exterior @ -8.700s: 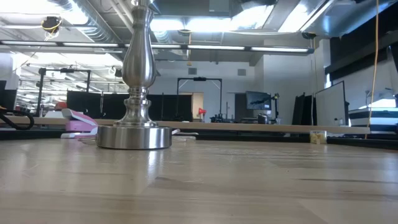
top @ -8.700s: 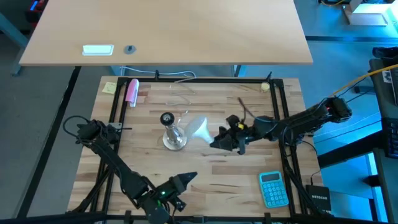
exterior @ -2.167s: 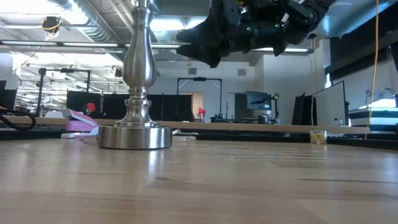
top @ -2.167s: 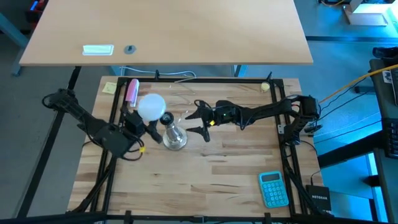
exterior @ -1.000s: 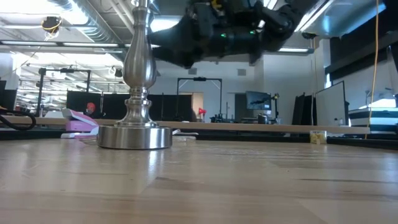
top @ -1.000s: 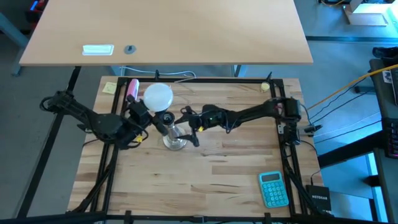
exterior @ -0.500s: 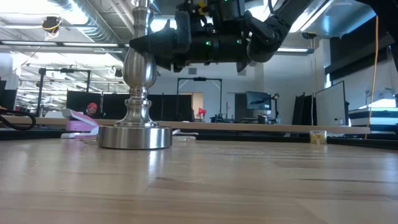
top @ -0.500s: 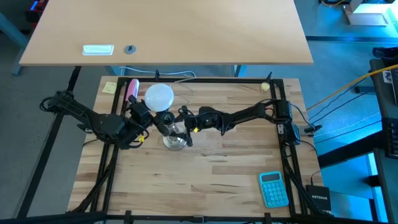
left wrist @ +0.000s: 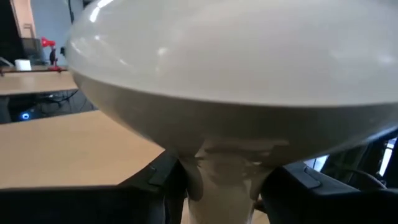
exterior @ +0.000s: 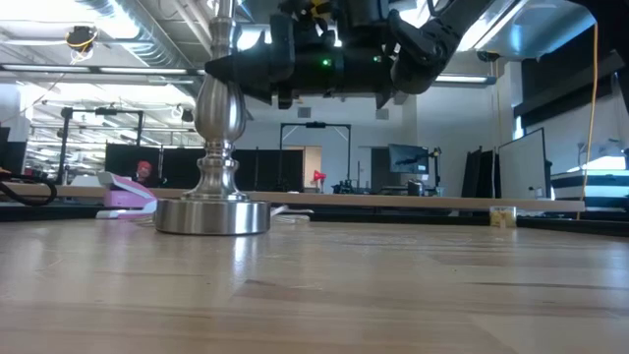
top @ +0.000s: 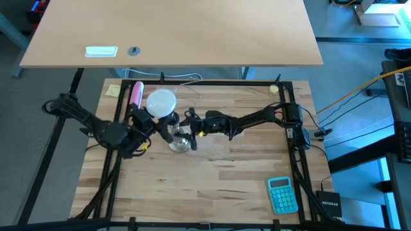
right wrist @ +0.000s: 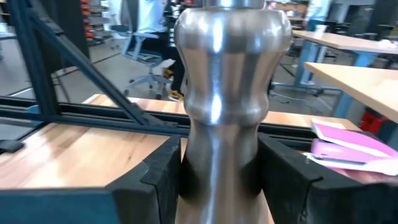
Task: Screw lightbulb
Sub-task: Insert the lightbulb into the desk lamp
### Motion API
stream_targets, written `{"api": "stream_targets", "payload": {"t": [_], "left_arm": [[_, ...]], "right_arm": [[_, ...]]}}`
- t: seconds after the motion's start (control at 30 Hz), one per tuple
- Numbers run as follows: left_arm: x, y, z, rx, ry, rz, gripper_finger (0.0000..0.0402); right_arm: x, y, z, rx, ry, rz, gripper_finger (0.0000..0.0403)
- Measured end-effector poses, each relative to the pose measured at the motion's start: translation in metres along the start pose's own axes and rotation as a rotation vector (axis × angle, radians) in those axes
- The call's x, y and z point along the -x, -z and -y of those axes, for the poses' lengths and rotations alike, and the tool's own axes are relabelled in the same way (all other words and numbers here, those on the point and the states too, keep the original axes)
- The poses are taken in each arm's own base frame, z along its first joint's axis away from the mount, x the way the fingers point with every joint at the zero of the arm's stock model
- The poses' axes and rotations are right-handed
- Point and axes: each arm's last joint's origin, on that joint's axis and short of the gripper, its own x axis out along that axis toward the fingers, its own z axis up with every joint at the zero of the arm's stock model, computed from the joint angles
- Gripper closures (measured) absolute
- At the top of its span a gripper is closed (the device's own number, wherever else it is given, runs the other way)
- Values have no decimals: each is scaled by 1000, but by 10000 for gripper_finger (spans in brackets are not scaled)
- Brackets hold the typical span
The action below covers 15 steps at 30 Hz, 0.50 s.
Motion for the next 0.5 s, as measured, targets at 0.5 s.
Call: {"api": "stream_targets", "payload": {"t": [0.5], "left_arm": [[-9,9,0,-17,21,-15,248]], "right_arm": [[0,0,1,-19,22,-3,230]]}}
